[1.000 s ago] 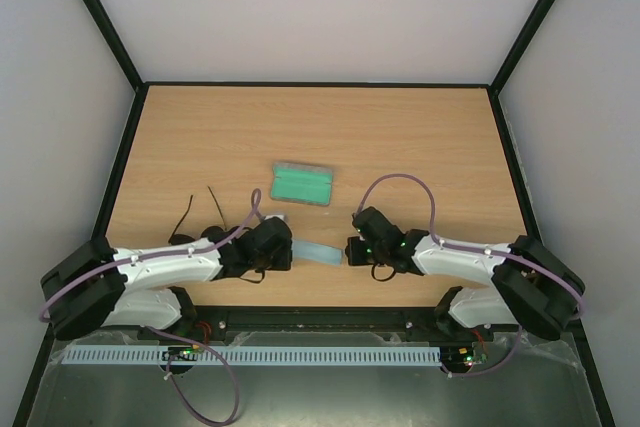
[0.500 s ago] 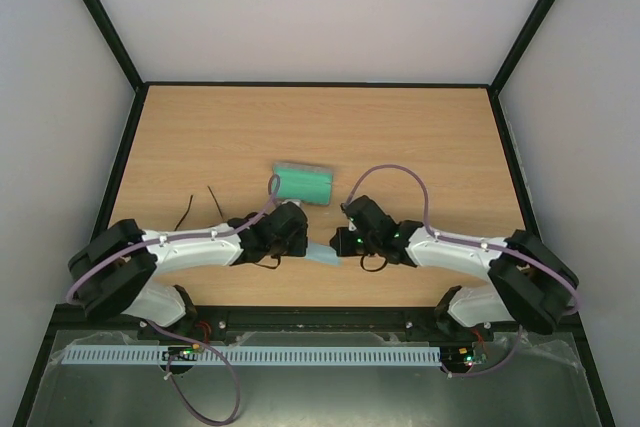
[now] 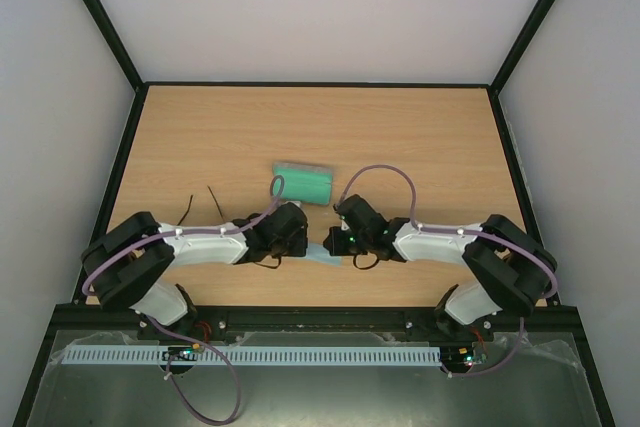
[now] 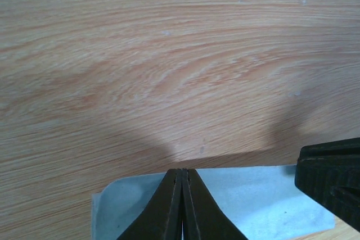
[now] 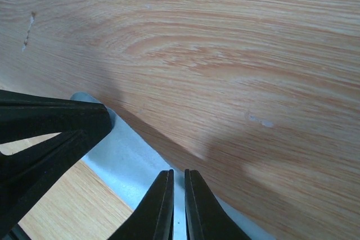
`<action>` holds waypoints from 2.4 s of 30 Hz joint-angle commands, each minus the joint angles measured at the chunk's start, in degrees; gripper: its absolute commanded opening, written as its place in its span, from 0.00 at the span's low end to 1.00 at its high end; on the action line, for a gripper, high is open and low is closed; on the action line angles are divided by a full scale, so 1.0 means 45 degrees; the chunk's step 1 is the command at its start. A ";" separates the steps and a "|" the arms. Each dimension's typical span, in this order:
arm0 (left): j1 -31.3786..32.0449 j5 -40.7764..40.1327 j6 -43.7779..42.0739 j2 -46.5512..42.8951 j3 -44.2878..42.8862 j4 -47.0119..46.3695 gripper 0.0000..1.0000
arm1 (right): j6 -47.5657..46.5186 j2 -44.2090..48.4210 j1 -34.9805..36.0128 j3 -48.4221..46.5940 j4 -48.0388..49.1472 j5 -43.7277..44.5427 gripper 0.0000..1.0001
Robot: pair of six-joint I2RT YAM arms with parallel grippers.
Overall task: Organize the sunglasses
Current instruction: Adjust the glasses cleaning cloth at the center of the board.
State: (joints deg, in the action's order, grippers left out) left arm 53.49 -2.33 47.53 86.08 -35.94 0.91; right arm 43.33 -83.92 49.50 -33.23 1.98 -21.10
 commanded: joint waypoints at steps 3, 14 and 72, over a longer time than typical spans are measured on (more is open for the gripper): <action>-0.0109 0.0045 -0.0114 0.0187 0.0477 -0.0374 0.02 | 0.0262 -0.0489 -0.0036 0.0153 0.0587 0.0226 0.07; -0.0123 -0.0010 0.0039 -0.0174 0.0833 -0.0349 0.02 | 0.0259 -0.0442 -0.0037 0.0404 0.0468 0.0392 0.07; -0.0489 -0.1195 0.0706 -0.5946 0.1305 0.4337 0.29 | -0.1408 0.0704 -0.0525 -0.2764 -0.3689 0.2662 0.28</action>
State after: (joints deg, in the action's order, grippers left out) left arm 52.23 -6.28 50.87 60.12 -29.95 16.27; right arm 38.76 -78.85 47.44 -43.81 -12.23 -10.72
